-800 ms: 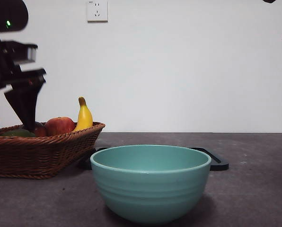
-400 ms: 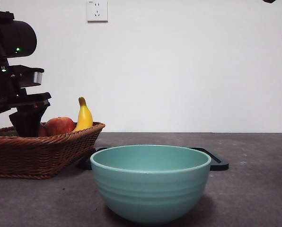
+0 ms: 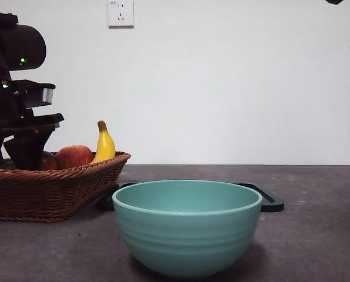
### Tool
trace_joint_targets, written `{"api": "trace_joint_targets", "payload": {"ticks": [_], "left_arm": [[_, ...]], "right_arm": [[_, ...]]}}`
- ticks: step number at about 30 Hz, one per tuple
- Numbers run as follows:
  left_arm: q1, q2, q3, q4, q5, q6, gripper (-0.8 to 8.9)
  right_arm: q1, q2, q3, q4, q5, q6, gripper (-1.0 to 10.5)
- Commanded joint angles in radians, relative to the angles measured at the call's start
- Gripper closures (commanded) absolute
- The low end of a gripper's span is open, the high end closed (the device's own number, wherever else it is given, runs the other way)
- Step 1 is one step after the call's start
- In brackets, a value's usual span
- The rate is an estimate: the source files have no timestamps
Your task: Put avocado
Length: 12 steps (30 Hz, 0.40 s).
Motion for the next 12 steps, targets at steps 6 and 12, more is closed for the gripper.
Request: {"api": "trace_joint_targets", "payload": {"ticks": [6,12], "left_arm": [[-0.054,-0.189,0.024,-0.022,0.088,-0.002,6.11],[-0.182,-0.326,0.024,-0.072,0.182,-0.021,6.11]], "right_arm": [[0.005,0.007,0.014,0.009,0.001,0.0,5.8],[0.005,0.007,0.015,0.009,0.001,0.0,5.8]]}}
